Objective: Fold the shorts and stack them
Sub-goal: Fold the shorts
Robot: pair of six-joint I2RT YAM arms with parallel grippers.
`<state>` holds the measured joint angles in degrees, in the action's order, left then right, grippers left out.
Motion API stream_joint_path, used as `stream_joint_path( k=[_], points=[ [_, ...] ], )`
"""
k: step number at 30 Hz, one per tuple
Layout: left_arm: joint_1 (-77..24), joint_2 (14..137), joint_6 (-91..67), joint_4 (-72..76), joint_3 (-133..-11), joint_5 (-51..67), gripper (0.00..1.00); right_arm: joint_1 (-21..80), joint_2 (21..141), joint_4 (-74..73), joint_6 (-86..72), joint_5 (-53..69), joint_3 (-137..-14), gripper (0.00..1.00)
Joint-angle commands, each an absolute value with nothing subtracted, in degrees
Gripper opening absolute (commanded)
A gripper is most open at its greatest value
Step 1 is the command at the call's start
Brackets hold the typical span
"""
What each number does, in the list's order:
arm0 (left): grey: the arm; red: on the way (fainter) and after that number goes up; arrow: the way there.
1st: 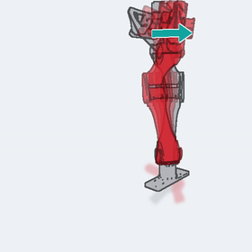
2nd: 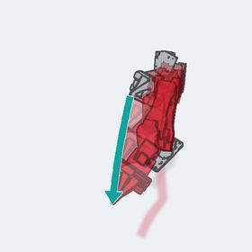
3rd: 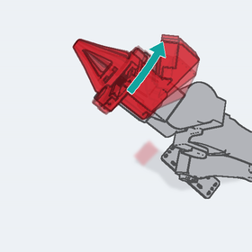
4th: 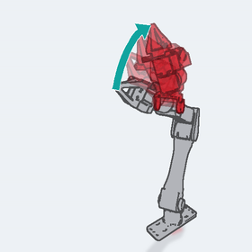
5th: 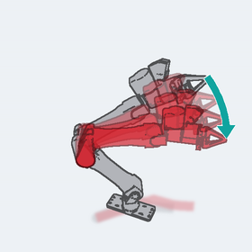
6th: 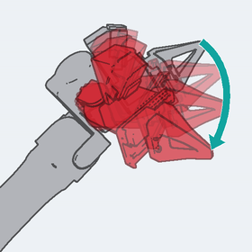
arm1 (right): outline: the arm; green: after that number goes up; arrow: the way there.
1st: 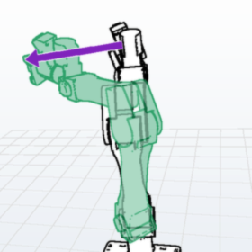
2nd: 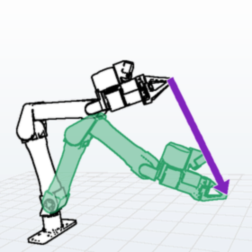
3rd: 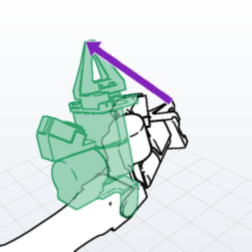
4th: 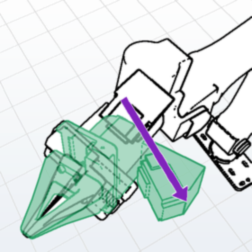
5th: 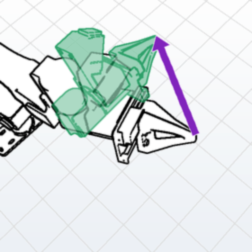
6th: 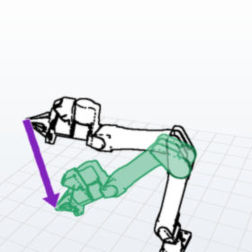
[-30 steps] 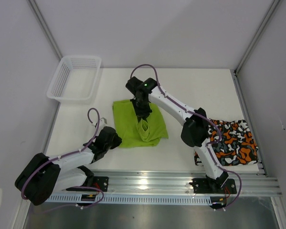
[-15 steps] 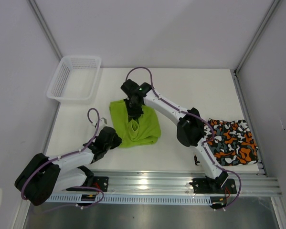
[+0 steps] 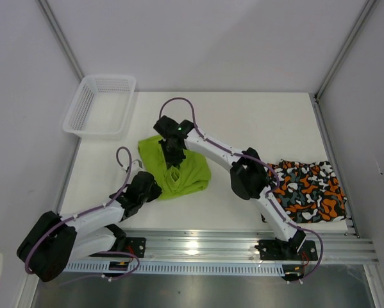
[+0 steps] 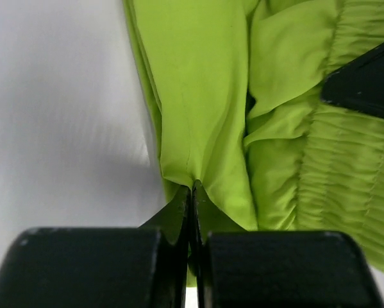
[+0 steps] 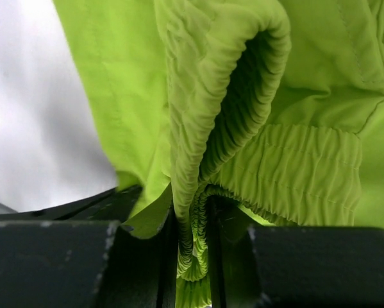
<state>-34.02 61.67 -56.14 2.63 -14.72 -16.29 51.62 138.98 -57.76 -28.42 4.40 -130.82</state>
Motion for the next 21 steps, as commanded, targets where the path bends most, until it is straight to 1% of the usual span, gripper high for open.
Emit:
stream_joint_path(
  k=[1,2,5,8,9,11,12,14,15,16,18,21],
  points=[
    [-34.1,55.76,-54.05,-6.75,-14.41,-17.4,0.01,51.77,138.87,-63.27,-24.88,0.0,-131.22,0.11],
    [-33.93,53.98,-53.97,-7.72,-14.24,-17.32,0.02,51.51,138.69,-64.5,-24.18,-3.74,-131.39,0.11],
    [-32.79,47.21,-53.79,-11.5,-14.06,-16.35,0.04,50.63,137.29,-67.93,-23.12,-7.72,-130.35,0.1],
    [-32.26,43.51,-52.83,-13.62,-14.33,-16.08,0.08,49.84,134.92,-68.91,-22.33,-8.79,-125.87,0.1],
    [-32.17,43.42,-52.47,-13.62,-14.67,-15.91,0.1,49.66,134.13,-68.56,-22.41,-9.22,-122.55,0.1],
    [-32.08,44.64,-51.86,-13.71,-15.38,-15.47,0.14,49.4,131.41,-66.72,-22.94,-9.93,-118.85,0.09],
    [-32.08,45.26,-51.77,-13.54,-15.55,-15.12,0.2,49.31,130.35,-65.84,-23.11,-10.11,-116.83,0.09],
    [-31.91,47.01,-51.59,-12.75,-15.99,-14.51,0.28,48.78,127.19,-63.39,-23.55,-9.84,-110.59,0.09],
    [-31.82,47.46,-51.42,-12.14,-16.17,-14.15,0.35,48.69,126.31,-62.85,-23.9,-9.84,-108.74,0.09],
    [-31.56,47.9,-51.15,-11.35,-16.26,-13.72,0.37,48.6,124.38,-62.49,-24.25,-10.1,-104.89,0.09],
    [-30.77,50.26,-50.45,-9.16,-16.7,-12.4,0.4,48.6,122.09,-61.36,-25.04,-10.63,-100.92,0.09],
    [-30.15,54.04,-49.31,-7.04,-19.5,-11.69,0.42,49.13,117.26,-60.64,-26.19,-11.95,-95.89,0.09]
  ],
)
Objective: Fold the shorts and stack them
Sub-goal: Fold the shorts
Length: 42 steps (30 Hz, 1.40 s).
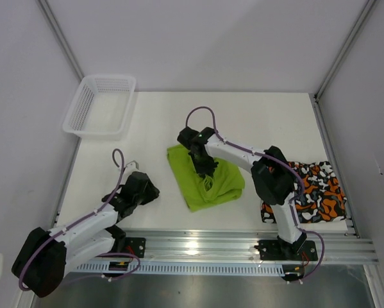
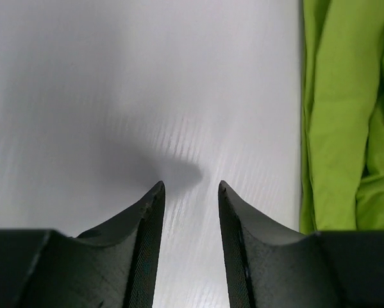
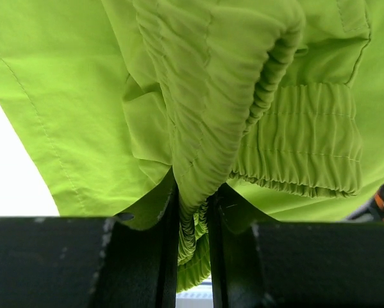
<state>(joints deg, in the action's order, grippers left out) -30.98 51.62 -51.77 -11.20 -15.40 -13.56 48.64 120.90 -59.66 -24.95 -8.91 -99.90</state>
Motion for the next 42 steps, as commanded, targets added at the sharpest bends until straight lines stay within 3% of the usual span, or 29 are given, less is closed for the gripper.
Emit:
stream_joint_path(
  k=[1,8,16,20,22,26,28,33,42],
  points=[
    [-29.97,57.1,-49.05,-5.29,-20.73,-11.34,0.42,49.48,116.46,-60.99,-26.19,-13.61,-95.71,0.1],
    [-28.65,67.67,-49.04,2.98,-27.32,-5.98,0.44,52.64,116.19,-65.65,-26.37,-19.06,-101.86,0.13],
    [-26.63,75.93,-49.21,6.85,-30.94,-1.59,0.46,58.35,124.62,-71.27,-26.98,-30.48,-112.92,0.2],
    [-25.84,80.32,-49.57,9.58,-31.46,-0.44,0.45,60.64,125.94,-71.19,-26.54,-32.16,-115.31,0.35],
    [-25.84,82.08,-49.57,10.37,-31.82,-0.44,0.45,61.08,126.38,-70.32,-26.28,-33.57,-116.01,0.35],
    [-25.84,84.28,-49.4,11.51,-31.99,1.05,0.44,61.96,125.34,-67.86,-26.02,-34.98,-116.63,0.59],
    [-25.84,84.9,-49.31,11.78,-31.9,1.06,0.44,62.49,123.93,-63.93,-25.23,-34.19,-115.93,0.61],
    [-25.66,84.29,-49.13,11.6,-31.55,0.7,0.44,62.14,111.29,-48.72,-22.06,-22.27,-102.62,0.66],
    [-24.7,79.2,-48.6,9.14,-30.59,0.53,0.44,50.2,88.1,-23.94,-23.64,2.17,-76.24,0.72]
  ],
)
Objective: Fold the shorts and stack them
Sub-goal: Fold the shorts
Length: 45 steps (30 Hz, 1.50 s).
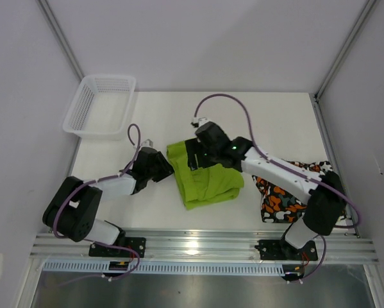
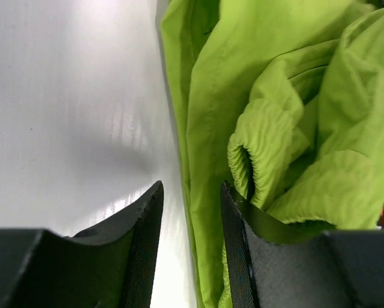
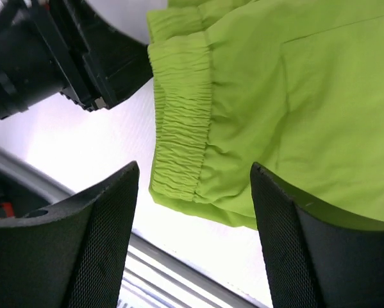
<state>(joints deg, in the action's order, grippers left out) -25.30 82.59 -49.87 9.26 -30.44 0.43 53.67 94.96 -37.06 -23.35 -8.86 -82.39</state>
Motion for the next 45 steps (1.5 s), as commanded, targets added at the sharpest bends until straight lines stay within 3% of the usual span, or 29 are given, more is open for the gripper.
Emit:
stream_joint_path(
  k=[1,3,7,10,16,22,27,30,34,35,39,45],
  points=[
    [-24.44,78.58,-48.6,8.97,-30.32,0.44,0.44,47.84,87.02,-22.69,-23.82,3.59,-74.64,0.7],
    [-24.35,76.65,-48.6,8.0,-30.06,0.27,0.44,45.36,86.13,-20.75,-24.43,7.63,-72.17,0.65],
    [-23.91,72.52,-48.78,6.51,-29.36,0.26,0.43,40.61,88.49,-15.31,-25.05,14.84,-67.86,0.29],
    [-23.91,69.09,-48.6,5.28,-29.79,0.26,0.43,39.29,91.57,-9.68,-25.93,20.38,-66.89,0.18],
    [-23.91,64.7,-47.64,0.62,-32.17,-1.39,0.43,38.85,98.25,4.02,-30.75,28.81,-66.62,0.11],
    [-23.91,62.93,-46.93,0.44,-32.17,-1.23,0.43,38.5,110.28,15.36,-35.67,28.92,-68.11,0.07],
    [-24.17,63.72,-46.58,1.84,-31.29,-0.44,0.41,37.36,122.49,23.54,-41.83,28.21,-69.69,0.09],
    [-24.96,63.63,-45.62,2.2,-30.85,-0.44,0.41,36.56,125.32,25.4,-43.33,28.21,-71.19,0.15],
    [-27.06,63.2,-44.91,1.93,-30.85,-0.7,0.41,36.47,122.45,20.23,-39.47,27.6,-74.17,0.57],
    [-27.94,63.11,-44.56,1.93,-30.94,-1.66,0.41,36.04,120.95,17.52,-38.59,27.6,-74.44,0.61],
    [-33.38,65.03,-43.59,1.93,-32.43,-4.39,0.42,34.02,112.96,7.75,-33.58,26.03,-76.2,0.72],
    [-37.61,70.83,-44.82,3.34,-35.33,-4.21,0.41,27.0,107.49,-5.87,-26.46,20.92,-77.87,0.72]
  ],
)
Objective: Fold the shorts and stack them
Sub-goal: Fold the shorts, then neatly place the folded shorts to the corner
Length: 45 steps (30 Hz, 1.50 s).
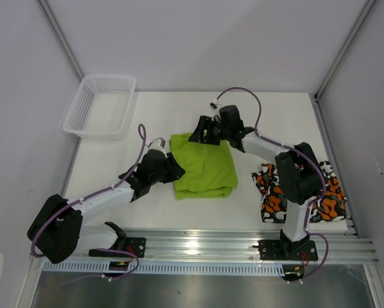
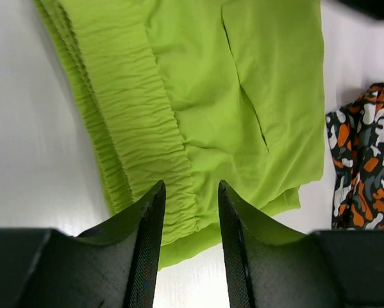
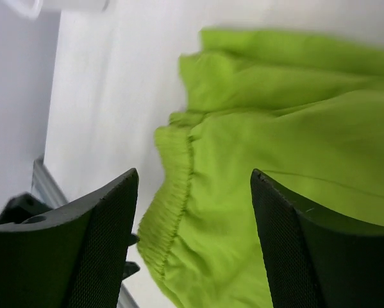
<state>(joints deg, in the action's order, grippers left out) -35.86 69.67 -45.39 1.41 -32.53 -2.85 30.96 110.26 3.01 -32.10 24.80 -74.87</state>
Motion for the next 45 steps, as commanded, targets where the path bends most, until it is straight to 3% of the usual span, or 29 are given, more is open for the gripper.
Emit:
stream_joint_path(
  k=[1,6,16,19,20,21,23,24,29,33,34,35,37,38,41,45],
  points=[
    [-38.14,71.54,-45.43,2.99,-35.94,-4.74,0.41,24.63,107.84,-7.54,-24.45,20.22,-78.65,0.72],
    [-42.26,72.86,-50.27,2.55,-35.43,-7.82,0.42,20.48,112.13,-15.73,-18.99,14.15,-83.14,0.73],
    [-43.07,79.36,-52.03,3.43,-37.44,-6.77,0.42,17.49,125.15,-18.46,-17.75,18.54,-92.63,0.72],
    [-43.07,80.59,-52.03,3.25,-37.44,-7.12,0.42,17.4,126.38,-16.8,-18.81,20.21,-92.11,0.59],
    [-43.07,81.03,-52.03,3.25,-37.35,-7.21,0.42,16.97,126.56,-16.27,-19.33,20.91,-91.67,0.39],
    [-43.07,81.99,-51.94,3.16,-37.44,-7.03,0.42,16.61,126.56,-15.65,-20.9,21.44,-91.06,0.26],
    [-42.19,82.88,-51.51,2.81,-37.44,-7.03,0.42,15.56,125.16,-11.79,-23.1,23.98,-87.22,0.06],
    [-41.32,83.32,-51.33,2.73,-37.27,-6.42,0.42,14.16,124.03,-10.3,-24.68,24.43,-85.1,0.0],
    [-30.6,85.51,-46.68,2.56,-39.52,-5.28,0.41,12.22,108.08,2.44,-33.83,21.03,-61.69,0.0],
    [-26.11,90.08,-42.11,-3.6,-48.68,-8.24,0.4,18.96,90.13,4.58,-39.28,12.15,-42.43,0.0],
    [-25.49,91.04,-41.4,-4.04,-50.0,-8.52,0.4,24.9,86.52,2.83,-40.59,6.73,-40.1,0.0],
    [-25.14,93.49,-40.87,-5.09,-53.23,-8.44,0.4,28.44,83.27,0.9,-41.13,4.5,-38.34,0.13],
    [-24.44,96.05,-39.29,-5.8,-59.73,-7.92,0.4,39.74,75.17,-5.67,-43.32,0.46,-34.56,0.49],
    [-24.26,97.37,-38.59,-5.97,-61.42,-7.13,0.4,42.86,73.15,-7.71,-44.55,-2.43,-33.76,0.78],
    [-23.91,98.19,-36.48,-9.57,-68.28,-4.92,0.39,45.36,66.46,-15.1,-46.07,-3.78,-33.31,0.87],
    [-23.47,92.3,-34.46,-14.93,-69.61,-6.33,0.42,39.04,59.6,-16.53,-41.76,1.12,-34.63,0.99]
  ],
)
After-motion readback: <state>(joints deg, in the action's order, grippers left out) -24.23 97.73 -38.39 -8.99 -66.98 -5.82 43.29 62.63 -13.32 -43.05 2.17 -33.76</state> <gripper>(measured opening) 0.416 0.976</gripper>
